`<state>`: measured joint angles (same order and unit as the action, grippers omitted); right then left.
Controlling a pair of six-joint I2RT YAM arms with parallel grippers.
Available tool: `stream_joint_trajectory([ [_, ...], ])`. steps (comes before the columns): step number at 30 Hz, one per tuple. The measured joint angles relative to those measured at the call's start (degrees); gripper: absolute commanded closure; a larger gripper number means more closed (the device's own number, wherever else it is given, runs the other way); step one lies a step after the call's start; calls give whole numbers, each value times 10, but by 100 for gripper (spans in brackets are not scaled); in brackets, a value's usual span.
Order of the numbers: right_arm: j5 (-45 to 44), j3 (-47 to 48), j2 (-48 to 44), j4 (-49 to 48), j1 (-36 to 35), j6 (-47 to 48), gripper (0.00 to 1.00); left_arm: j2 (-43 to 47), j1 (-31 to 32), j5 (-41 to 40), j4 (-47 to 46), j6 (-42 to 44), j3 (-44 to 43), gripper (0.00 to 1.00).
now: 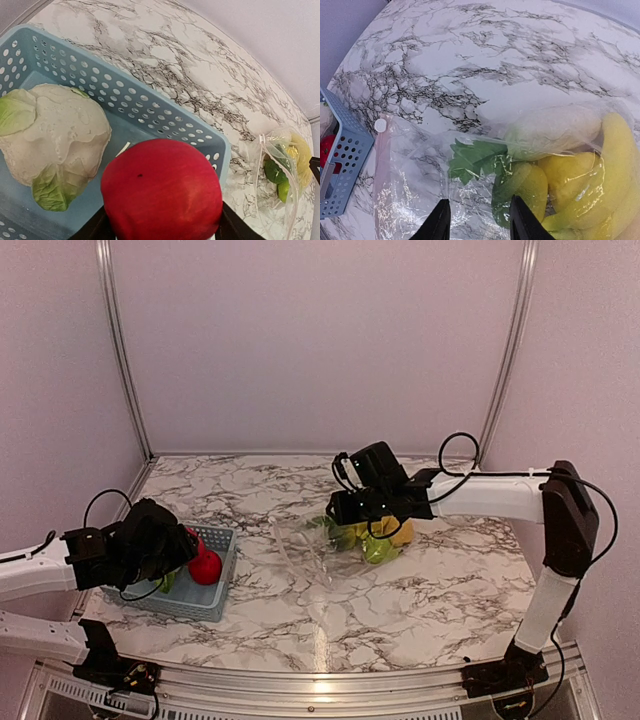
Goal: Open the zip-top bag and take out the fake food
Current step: Place the fake fruit in the bin.
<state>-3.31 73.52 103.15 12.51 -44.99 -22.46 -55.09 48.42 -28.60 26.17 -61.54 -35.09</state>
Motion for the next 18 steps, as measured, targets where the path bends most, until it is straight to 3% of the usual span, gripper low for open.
stream_joint_trajectory([
  [9,0,-1,-17,0,0,0,61,14,-27,-6,51,-76,20,50],
  [14,0,-3,-20,0,0,0,61,-9,-28,-2,64,-104,20,39],
  [18,-1,-5,-24,1,0,0,61,-15,-28,2,65,-114,20,23],
])
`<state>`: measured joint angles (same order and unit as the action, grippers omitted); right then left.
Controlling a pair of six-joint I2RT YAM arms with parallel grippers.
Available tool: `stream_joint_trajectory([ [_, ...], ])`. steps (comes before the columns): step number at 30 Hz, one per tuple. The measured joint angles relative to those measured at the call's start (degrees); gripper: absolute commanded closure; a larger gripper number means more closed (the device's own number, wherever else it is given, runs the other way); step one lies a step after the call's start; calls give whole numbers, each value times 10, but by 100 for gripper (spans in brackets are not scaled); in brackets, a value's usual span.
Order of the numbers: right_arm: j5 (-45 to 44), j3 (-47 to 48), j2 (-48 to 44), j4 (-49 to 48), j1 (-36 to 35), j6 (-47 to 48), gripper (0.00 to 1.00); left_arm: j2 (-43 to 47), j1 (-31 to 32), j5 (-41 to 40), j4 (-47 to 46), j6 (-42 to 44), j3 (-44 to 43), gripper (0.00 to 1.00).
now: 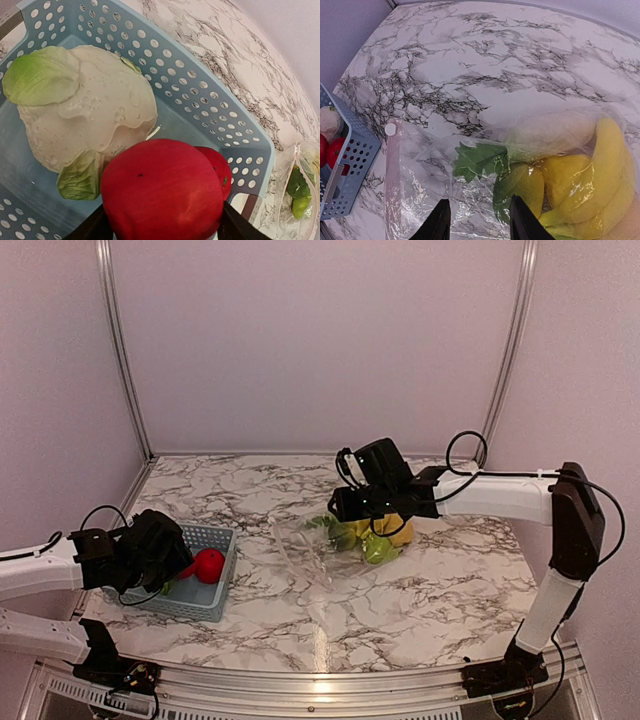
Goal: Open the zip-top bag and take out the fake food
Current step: Place the fake fruit in the bin.
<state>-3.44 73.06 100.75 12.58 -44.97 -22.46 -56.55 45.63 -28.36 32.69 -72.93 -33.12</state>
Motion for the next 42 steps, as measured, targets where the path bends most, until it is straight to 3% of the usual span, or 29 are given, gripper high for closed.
stream_joint_trajectory([
  [5,-1,-2,-11,1,0,0,61,8,0,-1,7,2,0,1],
  [19,-7,-2,-19,9,0,0,61,60,0,17,-33,100,-15,1],
  [26,-17,-7,-29,17,0,0,61,4,0,76,-114,176,-42,1],
  [29,-23,-11,-35,21,0,0,61,-45,0,111,-152,198,-64,7],
  [42,-49,-28,-61,59,16,-5,61,-273,34,239,-301,237,-160,56],
])
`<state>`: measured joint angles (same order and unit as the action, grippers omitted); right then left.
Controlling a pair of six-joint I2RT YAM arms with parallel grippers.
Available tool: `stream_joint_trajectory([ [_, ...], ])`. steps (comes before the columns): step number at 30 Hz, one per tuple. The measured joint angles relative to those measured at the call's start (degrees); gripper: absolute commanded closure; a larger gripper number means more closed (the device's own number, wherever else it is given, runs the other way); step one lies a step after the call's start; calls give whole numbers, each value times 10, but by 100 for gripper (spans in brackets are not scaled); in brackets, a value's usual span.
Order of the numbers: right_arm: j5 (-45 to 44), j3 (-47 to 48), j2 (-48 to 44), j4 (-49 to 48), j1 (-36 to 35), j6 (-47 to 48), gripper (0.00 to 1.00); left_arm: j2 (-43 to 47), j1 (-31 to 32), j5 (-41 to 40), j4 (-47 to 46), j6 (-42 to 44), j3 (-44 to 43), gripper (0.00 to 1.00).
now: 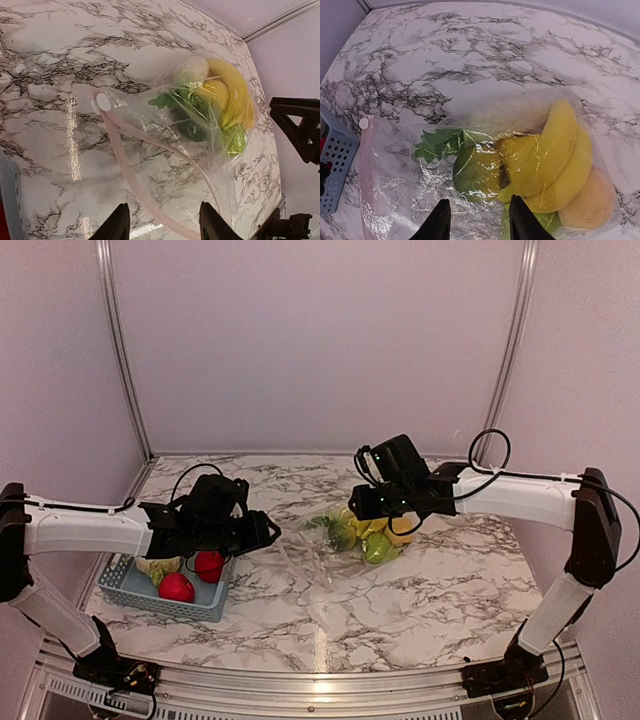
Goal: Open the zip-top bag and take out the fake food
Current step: Pick up the fake fruit from the zipper food storage bag.
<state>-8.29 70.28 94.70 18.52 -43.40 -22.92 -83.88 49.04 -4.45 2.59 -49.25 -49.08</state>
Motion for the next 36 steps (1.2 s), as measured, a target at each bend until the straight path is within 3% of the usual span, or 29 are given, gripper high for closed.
stream_joint_trajectory([
  [14,-2,-5,6,14,1,-9,63,-117,7,49,-118,-41,-19,81],
  [23,-2,-5,52,5,2,-6,68,-182,10,75,-148,-70,-42,83],
  [36,-42,0,96,-21,2,-3,69,-242,10,103,-149,-82,-95,75],
])
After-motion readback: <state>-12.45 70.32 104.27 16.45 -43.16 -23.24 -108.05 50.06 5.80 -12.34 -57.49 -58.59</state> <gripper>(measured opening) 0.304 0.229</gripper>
